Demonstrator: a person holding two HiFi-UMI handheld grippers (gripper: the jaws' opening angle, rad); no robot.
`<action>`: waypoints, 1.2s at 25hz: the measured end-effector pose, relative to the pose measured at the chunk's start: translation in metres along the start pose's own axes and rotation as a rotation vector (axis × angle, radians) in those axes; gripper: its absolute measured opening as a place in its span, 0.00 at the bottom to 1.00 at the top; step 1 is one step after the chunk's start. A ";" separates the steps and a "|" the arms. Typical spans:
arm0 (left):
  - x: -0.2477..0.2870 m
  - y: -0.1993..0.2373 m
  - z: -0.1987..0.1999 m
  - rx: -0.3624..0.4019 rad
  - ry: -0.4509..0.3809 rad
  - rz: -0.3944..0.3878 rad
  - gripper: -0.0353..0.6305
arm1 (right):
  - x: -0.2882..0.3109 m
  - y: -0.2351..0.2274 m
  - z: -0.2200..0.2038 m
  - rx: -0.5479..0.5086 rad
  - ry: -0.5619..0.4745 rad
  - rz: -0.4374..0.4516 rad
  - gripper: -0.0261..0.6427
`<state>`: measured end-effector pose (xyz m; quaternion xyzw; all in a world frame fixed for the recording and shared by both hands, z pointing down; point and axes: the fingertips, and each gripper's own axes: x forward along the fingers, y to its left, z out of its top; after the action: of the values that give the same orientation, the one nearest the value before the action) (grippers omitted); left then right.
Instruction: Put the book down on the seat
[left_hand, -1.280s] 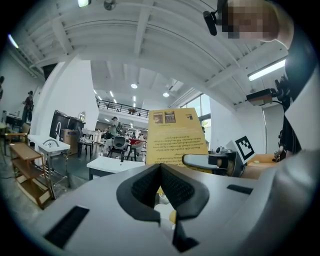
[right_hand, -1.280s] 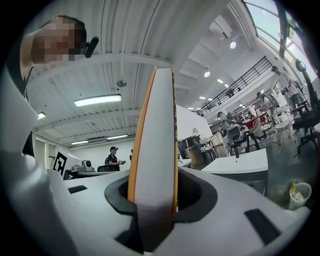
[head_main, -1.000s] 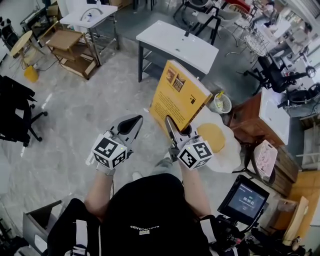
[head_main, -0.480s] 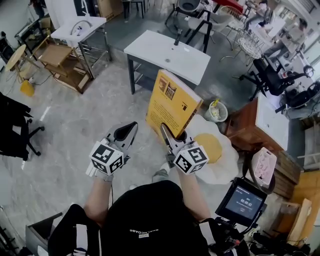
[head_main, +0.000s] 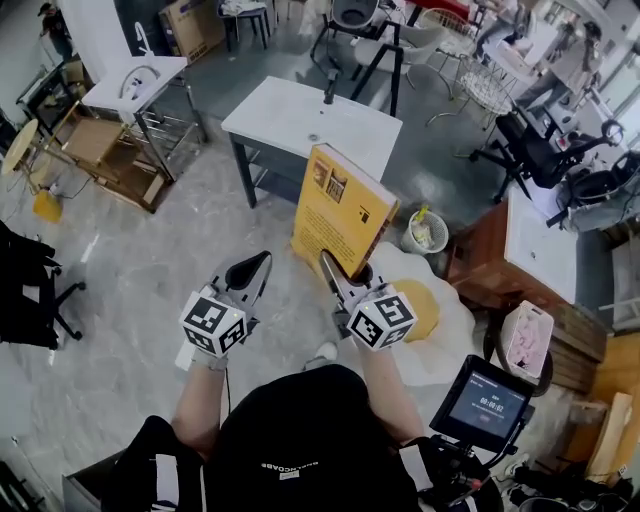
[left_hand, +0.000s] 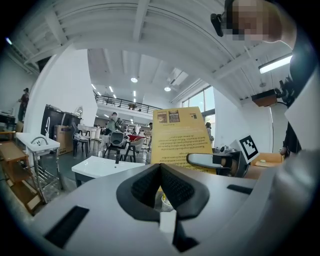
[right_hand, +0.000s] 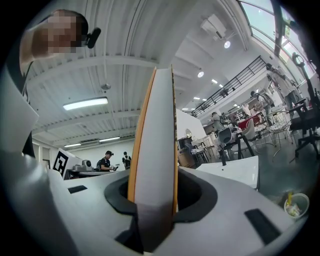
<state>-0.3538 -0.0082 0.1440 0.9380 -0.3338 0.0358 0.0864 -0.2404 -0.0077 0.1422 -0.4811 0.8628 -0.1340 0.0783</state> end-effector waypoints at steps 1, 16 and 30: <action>0.009 -0.001 0.001 -0.002 0.001 0.000 0.07 | -0.001 -0.010 0.004 0.003 -0.003 -0.005 0.28; 0.134 -0.051 0.005 0.017 0.029 -0.033 0.07 | -0.038 -0.134 0.046 0.037 -0.040 -0.046 0.28; 0.194 -0.087 -0.007 0.015 0.086 -0.082 0.07 | -0.075 -0.205 0.046 0.122 -0.060 -0.137 0.28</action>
<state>-0.1491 -0.0608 0.1634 0.9492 -0.2906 0.0752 0.0950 -0.0232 -0.0531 0.1620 -0.5371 0.8154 -0.1769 0.1240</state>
